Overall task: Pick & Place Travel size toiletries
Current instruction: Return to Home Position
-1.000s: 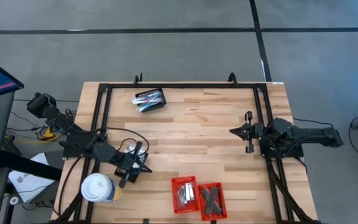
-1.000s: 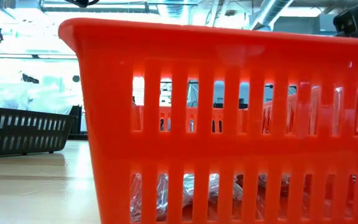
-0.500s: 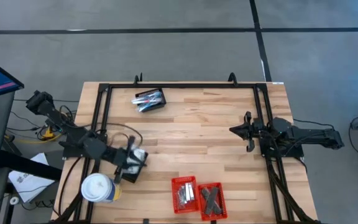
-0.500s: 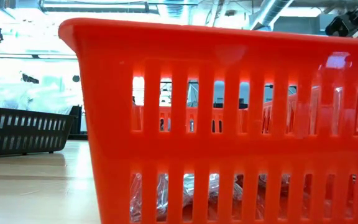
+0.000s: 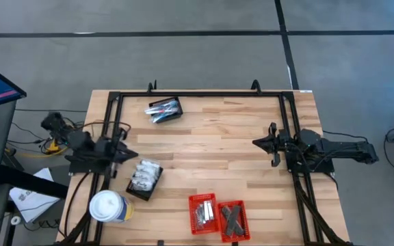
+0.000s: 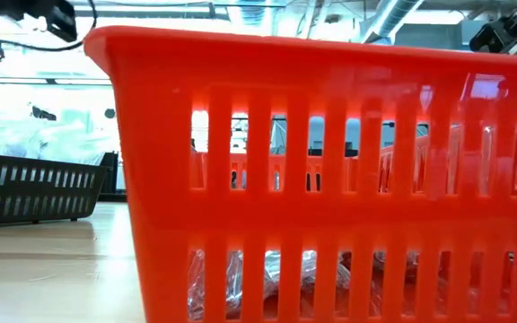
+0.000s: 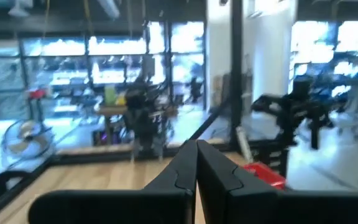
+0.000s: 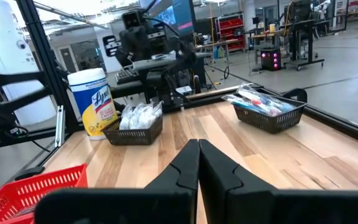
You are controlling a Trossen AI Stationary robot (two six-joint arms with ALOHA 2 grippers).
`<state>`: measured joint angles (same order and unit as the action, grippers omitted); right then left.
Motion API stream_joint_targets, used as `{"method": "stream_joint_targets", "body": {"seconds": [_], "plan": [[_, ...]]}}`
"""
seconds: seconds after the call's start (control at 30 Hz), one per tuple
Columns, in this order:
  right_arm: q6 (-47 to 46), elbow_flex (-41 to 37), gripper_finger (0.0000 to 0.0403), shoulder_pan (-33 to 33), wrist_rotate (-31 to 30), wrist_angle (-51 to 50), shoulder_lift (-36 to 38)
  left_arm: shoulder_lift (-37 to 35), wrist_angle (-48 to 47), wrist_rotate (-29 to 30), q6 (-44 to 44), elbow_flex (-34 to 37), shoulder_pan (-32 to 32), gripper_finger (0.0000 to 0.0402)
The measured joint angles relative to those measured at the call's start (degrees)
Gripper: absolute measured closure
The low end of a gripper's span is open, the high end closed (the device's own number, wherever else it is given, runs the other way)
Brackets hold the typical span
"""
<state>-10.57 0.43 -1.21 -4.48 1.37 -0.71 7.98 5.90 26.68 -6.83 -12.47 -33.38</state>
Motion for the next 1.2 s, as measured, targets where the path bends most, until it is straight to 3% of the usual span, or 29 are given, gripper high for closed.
{"method": "stream_joint_targets", "body": {"seconds": [0.1, 0.43, 0.73, 0.9, 1.07, 1.2], "plan": [[0.0, -0.01, 0.0403, 0.0, 0.01, 0.0, 0.0, -8.07, -4.43, -3.86, -0.4, 1.65, 0.69, 0.0402], [-0.02, -0.02, 0.0403, 0.01, -0.04, 0.11, -0.67, -6.58, -9.05, -9.56, -0.66, 2.03, 4.89, 0.0402], [-0.02, -0.02, 0.0403, 0.01, -0.01, 0.01, -0.75, -7.97, -9.95, -15.11, 4.15, 7.32, 16.92, 0.0401], [-0.02, -0.02, 0.0403, 0.01, -0.01, 0.0, -0.74, -7.99, -9.62, -15.42, 5.27, 9.65, 23.72, 0.0401], [-0.02, -0.02, 0.0403, 0.01, -0.01, 0.0, -0.74, -7.48, -9.74, -21.98, 6.06, 10.04, 29.63, 0.0401], [-0.02, -0.04, 0.0403, 0.01, -0.01, 0.0, -0.74, -7.23, -9.67, -22.06, 5.6, 10.06, 32.8, 0.04]]}}
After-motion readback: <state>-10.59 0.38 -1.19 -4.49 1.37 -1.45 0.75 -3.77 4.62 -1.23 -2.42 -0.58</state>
